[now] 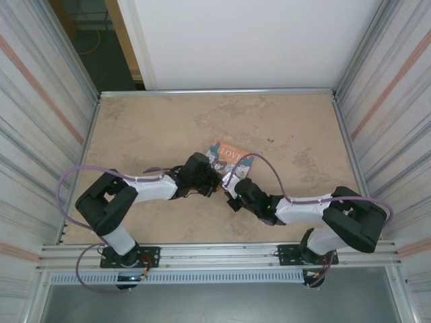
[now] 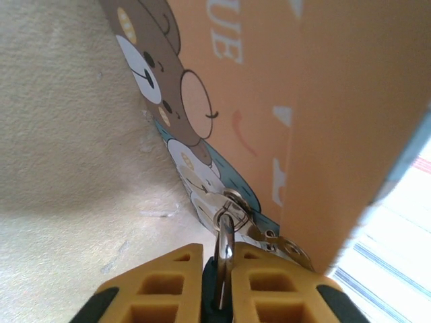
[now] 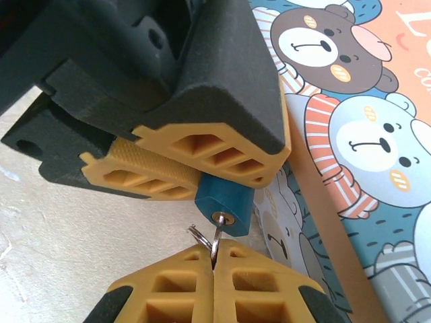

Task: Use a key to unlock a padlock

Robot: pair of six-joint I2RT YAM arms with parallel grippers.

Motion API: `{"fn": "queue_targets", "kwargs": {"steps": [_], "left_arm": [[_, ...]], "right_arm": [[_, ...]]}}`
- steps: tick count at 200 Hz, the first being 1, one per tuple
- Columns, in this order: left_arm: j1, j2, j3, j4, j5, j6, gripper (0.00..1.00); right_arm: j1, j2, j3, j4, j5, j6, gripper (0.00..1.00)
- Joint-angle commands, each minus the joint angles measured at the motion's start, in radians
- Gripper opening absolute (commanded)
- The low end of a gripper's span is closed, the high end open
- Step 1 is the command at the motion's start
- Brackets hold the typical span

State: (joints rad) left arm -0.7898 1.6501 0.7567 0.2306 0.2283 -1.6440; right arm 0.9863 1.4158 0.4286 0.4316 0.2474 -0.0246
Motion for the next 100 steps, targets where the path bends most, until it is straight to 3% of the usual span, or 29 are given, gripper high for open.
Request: {"fn": "queue_targets", "kwargs": {"steps": [1, 44, 100], "left_arm": [[-0.032, -0.002, -0.002, -0.105, 0.022, 0.006, 0.24], [-0.032, -0.04, 0.009, -0.172, -0.029, 0.04, 0.39], [-0.031, -0.117, 0.006, -0.23, -0.117, 0.098, 0.51]], "right_arm": [[-0.007, 0.043, -0.026, -0.034, -0.052, 0.049, 0.0], [-0.026, 0.026, -0.043, -0.034, -0.08, 0.079, 0.0], [-0.091, -0.076, -0.096, -0.056, -0.194, 0.143, 0.0]]}}
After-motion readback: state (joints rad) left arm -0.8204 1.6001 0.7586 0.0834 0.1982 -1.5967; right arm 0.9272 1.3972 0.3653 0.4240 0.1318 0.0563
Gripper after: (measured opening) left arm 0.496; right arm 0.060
